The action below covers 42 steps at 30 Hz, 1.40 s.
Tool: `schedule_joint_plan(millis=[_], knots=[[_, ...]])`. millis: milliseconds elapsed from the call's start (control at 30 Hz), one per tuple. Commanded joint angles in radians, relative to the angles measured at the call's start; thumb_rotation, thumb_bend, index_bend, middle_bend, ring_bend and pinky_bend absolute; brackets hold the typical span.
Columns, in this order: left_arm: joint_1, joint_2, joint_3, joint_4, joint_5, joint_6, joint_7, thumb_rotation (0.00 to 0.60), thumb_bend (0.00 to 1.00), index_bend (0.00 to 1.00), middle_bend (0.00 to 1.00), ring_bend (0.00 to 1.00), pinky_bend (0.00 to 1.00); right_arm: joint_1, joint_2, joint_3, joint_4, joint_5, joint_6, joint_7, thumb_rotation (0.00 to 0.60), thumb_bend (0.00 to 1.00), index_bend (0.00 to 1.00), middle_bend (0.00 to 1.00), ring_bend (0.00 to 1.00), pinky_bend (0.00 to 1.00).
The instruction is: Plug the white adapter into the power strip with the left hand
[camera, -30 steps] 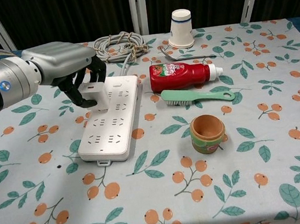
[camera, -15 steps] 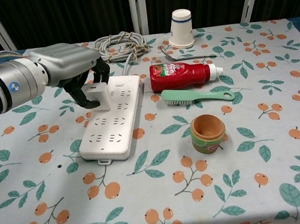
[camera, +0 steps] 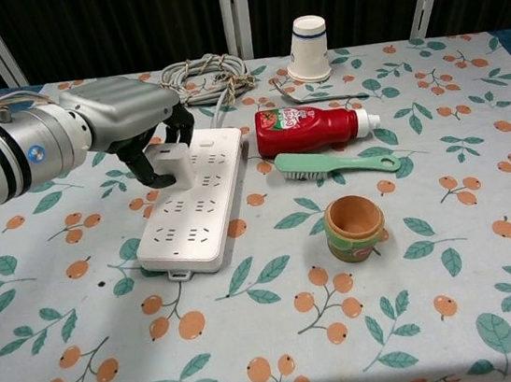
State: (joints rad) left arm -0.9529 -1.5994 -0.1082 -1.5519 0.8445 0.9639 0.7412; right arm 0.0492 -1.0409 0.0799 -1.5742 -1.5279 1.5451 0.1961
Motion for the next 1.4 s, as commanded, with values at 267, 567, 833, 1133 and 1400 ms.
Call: schedule_joint_plan(millis=[267, 567, 833, 1133, 1400], knots=[[-0.004, -0.002, 0.006, -0.001, -0.018, 0.006, 0.004, 0.6, 0.47, 0.73, 0.81, 0.64, 0.23, -0.003, 0.0, 0.0, 0.006, 0.002, 0.001, 0.007, 0.6, 0.33, 0.0, 0.09, 0.0, 0.0], [0.02, 0.004, 0.005, -0.002, 0.032, 0.029, -0.053, 0.6, 0.19, 0.3, 0.42, 0.32, 0.22, -0.003, -0.003, 0.001, 0.008, -0.001, 0.003, 0.01, 0.6, 0.33, 0.0, 0.09, 0.0, 0.0], [0.04, 0.031, 0.007, -0.032, 0.048, 0.039, -0.081, 0.6, 0.18, 0.2, 0.3, 0.23, 0.15, -0.005, -0.003, 0.001, 0.003, -0.004, 0.008, 0.008, 0.6, 0.33, 0.0, 0.09, 0.0, 0.0], [0.205, 0.161, -0.013, -0.118, 0.189, 0.246, -0.317, 0.6, 0.18, 0.19, 0.28, 0.2, 0.09, 0.004, 0.011, -0.001, 0.008, 0.002, -0.017, 0.037, 0.6, 0.33, 0.0, 0.09, 0.0, 0.0], [0.447, 0.269, 0.017, 0.01, 0.359, 0.531, -0.608, 0.6, 0.18, 0.2, 0.25, 0.14, 0.01, 0.031, 0.007, -0.006, 0.025, -0.012, -0.06, 0.071, 0.6, 0.33, 0.0, 0.09, 0.0, 0.0]])
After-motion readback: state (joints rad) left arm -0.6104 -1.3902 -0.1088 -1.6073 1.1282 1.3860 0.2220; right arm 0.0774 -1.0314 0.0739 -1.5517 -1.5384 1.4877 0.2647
